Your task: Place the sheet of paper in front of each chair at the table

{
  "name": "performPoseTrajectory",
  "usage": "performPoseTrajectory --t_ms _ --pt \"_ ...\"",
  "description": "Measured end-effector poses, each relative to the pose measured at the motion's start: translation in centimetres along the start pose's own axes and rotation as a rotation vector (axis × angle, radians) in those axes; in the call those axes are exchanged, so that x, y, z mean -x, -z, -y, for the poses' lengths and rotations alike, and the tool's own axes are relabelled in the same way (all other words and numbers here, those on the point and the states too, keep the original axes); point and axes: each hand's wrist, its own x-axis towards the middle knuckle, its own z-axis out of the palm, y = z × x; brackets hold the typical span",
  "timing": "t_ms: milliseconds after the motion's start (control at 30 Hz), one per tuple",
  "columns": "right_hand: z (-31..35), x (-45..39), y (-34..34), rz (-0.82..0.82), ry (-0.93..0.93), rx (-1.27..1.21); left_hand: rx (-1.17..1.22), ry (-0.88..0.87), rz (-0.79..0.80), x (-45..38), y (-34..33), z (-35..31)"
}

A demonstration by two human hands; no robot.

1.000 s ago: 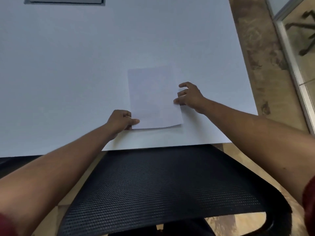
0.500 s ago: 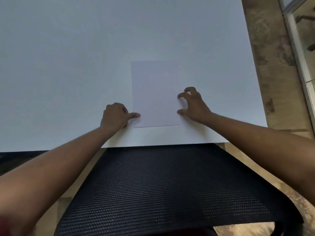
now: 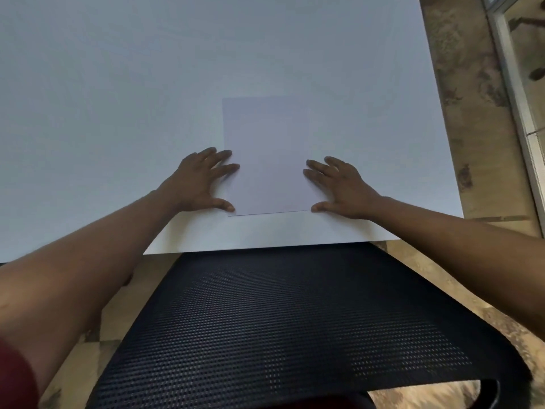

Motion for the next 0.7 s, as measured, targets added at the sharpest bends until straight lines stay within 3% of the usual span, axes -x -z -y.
performPoseTrajectory --t_ms 700 --pt "-0.17 -0.94 -0.16 -0.019 -0.011 0.059 0.044 0.04 -0.028 -0.99 0.13 0.94"
